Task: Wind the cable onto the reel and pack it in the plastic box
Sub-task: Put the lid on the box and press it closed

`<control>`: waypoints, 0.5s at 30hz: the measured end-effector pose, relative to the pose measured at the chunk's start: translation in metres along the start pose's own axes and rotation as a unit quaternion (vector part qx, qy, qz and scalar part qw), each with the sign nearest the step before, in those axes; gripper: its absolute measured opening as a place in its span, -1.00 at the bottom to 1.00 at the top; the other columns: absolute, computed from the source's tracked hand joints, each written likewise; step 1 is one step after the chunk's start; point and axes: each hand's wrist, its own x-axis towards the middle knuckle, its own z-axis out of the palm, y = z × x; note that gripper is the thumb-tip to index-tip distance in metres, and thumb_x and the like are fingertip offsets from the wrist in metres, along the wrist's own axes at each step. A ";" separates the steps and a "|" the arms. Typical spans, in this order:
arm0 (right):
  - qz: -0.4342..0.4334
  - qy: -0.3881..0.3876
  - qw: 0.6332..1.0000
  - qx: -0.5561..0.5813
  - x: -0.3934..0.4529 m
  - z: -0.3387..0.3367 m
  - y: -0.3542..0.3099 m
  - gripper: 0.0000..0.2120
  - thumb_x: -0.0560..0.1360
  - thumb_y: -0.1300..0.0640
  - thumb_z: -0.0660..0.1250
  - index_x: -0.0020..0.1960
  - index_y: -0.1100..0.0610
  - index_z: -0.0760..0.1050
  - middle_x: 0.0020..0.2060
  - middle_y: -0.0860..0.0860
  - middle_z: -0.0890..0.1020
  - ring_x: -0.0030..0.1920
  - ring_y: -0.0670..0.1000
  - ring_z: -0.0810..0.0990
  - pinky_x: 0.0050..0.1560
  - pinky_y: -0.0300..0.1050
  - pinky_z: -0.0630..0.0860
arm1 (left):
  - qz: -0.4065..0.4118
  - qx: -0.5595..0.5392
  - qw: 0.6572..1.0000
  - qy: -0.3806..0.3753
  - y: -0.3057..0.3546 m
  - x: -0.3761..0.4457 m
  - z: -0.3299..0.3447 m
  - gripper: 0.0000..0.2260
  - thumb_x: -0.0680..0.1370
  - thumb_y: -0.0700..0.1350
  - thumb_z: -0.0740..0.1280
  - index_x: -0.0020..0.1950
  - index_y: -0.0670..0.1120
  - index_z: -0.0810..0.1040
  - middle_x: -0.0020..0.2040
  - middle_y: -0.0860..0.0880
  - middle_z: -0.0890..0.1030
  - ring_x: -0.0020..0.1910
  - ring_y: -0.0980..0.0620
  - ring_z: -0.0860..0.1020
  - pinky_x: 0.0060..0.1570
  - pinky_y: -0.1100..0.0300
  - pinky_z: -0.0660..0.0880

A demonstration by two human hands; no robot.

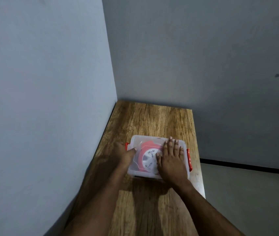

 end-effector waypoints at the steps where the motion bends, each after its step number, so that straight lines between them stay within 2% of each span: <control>1: 0.001 -0.001 1.000 0.002 0.000 0.000 -0.001 -0.31 0.65 -0.16 -0.33 0.63 0.26 -0.17 0.61 0.22 -0.18 0.62 0.19 -0.19 0.61 0.16 -0.16 | 0.029 0.049 0.998 0.023 0.001 -0.005 0.002 -0.58 0.52 0.01 0.51 0.28 -0.14 0.53 0.14 -0.12 0.66 -0.04 -0.07 0.65 -0.26 0.17 0.56; 3: 0.002 -0.001 1.000 0.004 0.000 0.000 0.000 -0.31 0.65 -0.16 -0.31 0.63 0.26 -0.17 0.61 0.22 -0.19 0.62 0.19 -0.19 0.61 0.16 -0.18 | 0.065 0.094 0.992 0.051 -0.001 -0.010 0.004 -0.65 0.55 0.04 0.46 0.24 -0.13 0.58 0.09 -0.10 0.68 -0.16 0.03 0.60 -0.42 0.32 0.39; 4: 0.002 0.001 1.000 0.003 0.000 0.001 0.000 -0.33 0.67 -0.15 -0.30 0.63 0.26 -0.18 0.61 0.23 -0.19 0.62 0.19 -0.20 0.60 0.16 -0.19 | 0.078 0.107 0.989 0.063 -0.002 -0.011 0.004 -0.66 0.56 0.04 0.45 0.23 -0.13 0.59 0.07 -0.10 0.69 -0.16 0.02 0.62 -0.42 0.33 0.39; 7: 0.006 -0.001 1.000 -0.003 0.001 0.004 0.000 -0.35 0.69 -0.14 -0.26 0.63 0.26 -0.19 0.60 0.23 -0.20 0.62 0.20 -0.19 0.59 0.14 -0.23 | 0.116 0.139 0.980 0.088 0.000 -0.017 0.009 -0.73 0.60 0.01 0.41 0.20 -0.14 0.62 0.05 -0.10 0.70 -0.03 -0.06 0.69 -0.18 0.14 0.63; 9: 0.008 -0.002 1.000 -0.004 0.002 0.004 -0.001 -0.33 0.68 -0.15 -0.28 0.63 0.26 -0.19 0.60 0.23 -0.20 0.62 0.20 -0.19 0.60 0.16 -0.19 | 0.137 0.174 0.970 0.101 0.003 -0.021 0.015 -0.73 0.62 -0.03 0.37 0.23 -0.15 0.61 0.12 -0.13 0.69 0.06 -0.07 0.68 -0.01 0.10 0.65; 10: 0.009 -0.003 1.000 -0.003 0.002 0.003 -0.001 -0.33 0.67 -0.16 -0.29 0.63 0.25 -0.19 0.60 0.24 -0.20 0.62 0.20 -0.19 0.61 0.17 -0.17 | 0.147 0.217 0.960 0.104 0.004 -0.024 0.018 -0.68 0.63 -0.03 0.36 0.32 -0.17 0.56 0.23 -0.17 0.65 0.17 -0.10 0.65 0.12 0.10 0.62; 11: 0.008 -0.003 1.000 -0.003 0.002 0.004 0.000 -0.33 0.67 -0.16 -0.30 0.63 0.25 -0.19 0.60 0.24 -0.20 0.62 0.20 -0.20 0.61 0.18 -0.16 | 0.170 0.277 0.939 0.109 0.004 -0.026 0.023 -0.54 0.63 0.01 0.34 0.46 -0.19 0.44 0.42 -0.22 0.52 0.36 -0.16 0.54 0.32 0.08 0.50; 12: 0.008 -0.003 1.000 -0.005 0.002 0.004 0.000 -0.32 0.67 -0.17 -0.30 0.63 0.25 -0.20 0.60 0.24 -0.21 0.62 0.20 -0.21 0.61 0.18 -0.16 | 0.206 0.343 0.910 0.109 0.002 -0.029 0.028 -0.37 0.64 0.08 0.30 0.60 -0.21 0.22 0.59 -0.26 0.27 0.55 -0.23 0.31 0.51 0.01 0.26; 13: 0.007 -0.005 1.000 -0.007 0.002 0.004 0.000 -0.32 0.67 -0.17 -0.31 0.63 0.25 -0.21 0.60 0.24 -0.22 0.62 0.20 -0.22 0.61 0.17 -0.18 | 0.252 0.388 0.881 0.104 0.000 -0.031 0.033 -0.24 0.65 0.17 0.22 0.65 -0.23 -0.03 0.65 -0.26 -0.01 0.64 -0.24 0.03 0.58 -0.04 -0.02; 14: 0.005 -0.009 1.000 -0.008 0.001 0.004 0.000 -0.31 0.66 -0.18 -0.33 0.62 0.26 -0.22 0.59 0.25 -0.23 0.61 0.21 -0.24 0.61 0.17 -0.20 | 0.295 0.409 0.859 0.085 -0.003 -0.032 0.039 -0.19 0.66 0.23 0.11 0.64 -0.22 -0.21 0.64 -0.25 -0.20 0.64 -0.22 -0.16 0.57 -0.06 -0.21; 15: 0.002 -0.013 1.000 -0.009 0.000 0.003 0.000 -0.30 0.65 -0.19 -0.37 0.62 0.26 -0.22 0.59 0.26 -0.24 0.61 0.21 -0.25 0.60 0.18 -0.20 | 0.326 0.427 0.842 0.055 -0.007 -0.033 0.044 -0.21 0.67 0.26 0.00 0.62 -0.21 -0.30 0.62 -0.23 -0.27 0.63 -0.19 -0.25 0.56 -0.06 -0.29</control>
